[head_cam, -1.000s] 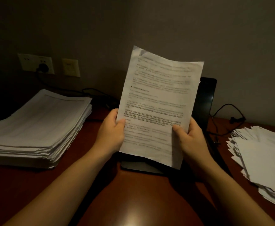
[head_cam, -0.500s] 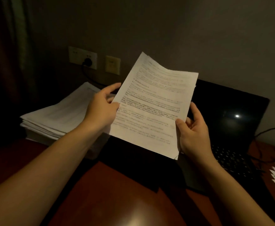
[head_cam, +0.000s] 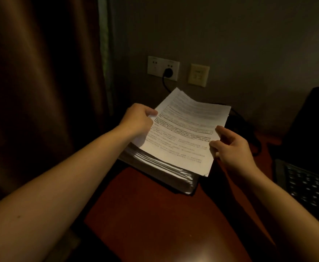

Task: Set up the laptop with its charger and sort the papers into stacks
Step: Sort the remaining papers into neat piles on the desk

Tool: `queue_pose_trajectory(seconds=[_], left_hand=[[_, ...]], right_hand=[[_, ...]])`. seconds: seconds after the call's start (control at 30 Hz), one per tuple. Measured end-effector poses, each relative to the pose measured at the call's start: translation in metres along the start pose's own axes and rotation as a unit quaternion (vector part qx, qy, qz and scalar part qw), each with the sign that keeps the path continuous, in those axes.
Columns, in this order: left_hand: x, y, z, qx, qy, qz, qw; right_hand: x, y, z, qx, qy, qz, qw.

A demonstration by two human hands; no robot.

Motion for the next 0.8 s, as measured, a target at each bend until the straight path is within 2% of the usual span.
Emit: queue_pose_trajectory(seconds=[0.1, 0.17, 0.33, 0.43, 0.5, 0.6, 0.7, 0.8], left_hand=[[0.001, -0.015, -0.014, 0.022, -0.034, -0.012, 0.999], [-0.002, -0.019, -0.021, 0.021, -0.055, -0.015, 0.998], [-0.013, -0.018, -0.035, 0.0, -0.142, -0.015, 0.99], [-0.013, -0.018, -0.031, -0.087, -0.212, -0.002, 0.973], [-0.017, -0.014, -0.027, -0.145, -0.233, -0.054, 0.96], [-0.02, -0.007, -0.021, -0.106, -0.27, -0.144, 0.946], [-0.026, 0.002, -0.007, -0.071, -0.342, -0.176, 0.92], [-0.043, 0.016, 0.009, -0.032, -0.402, -0.194, 0.894]], right_hand=[[-0.01, -0.006, 0.001, 0.0, 0.055, -0.008, 0.998], [-0.012, -0.008, 0.001, 0.022, 0.159, -0.013, 0.987], [-0.016, -0.013, 0.01, 0.08, 0.396, -0.025, 0.914], [-0.019, -0.012, 0.015, 0.065, 0.443, -0.038, 0.893], [-0.023, -0.008, 0.016, 0.072, 0.482, -0.06, 0.871], [-0.024, -0.007, 0.013, 0.067, 0.489, -0.106, 0.864], [-0.018, -0.011, 0.001, 0.052, 0.488, -0.138, 0.86], [-0.005, -0.009, -0.008, 0.05, 0.525, -0.145, 0.837]])
Point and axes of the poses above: each hand's wrist, its own y-axis away from the middle knuckle, its own x-axis out of the back of the hand, z = x × y, the point moved 3 cm from there along -y, towards the middle knuckle, and after that the axes turned 1 degree about -x, right-handed, at the moved point
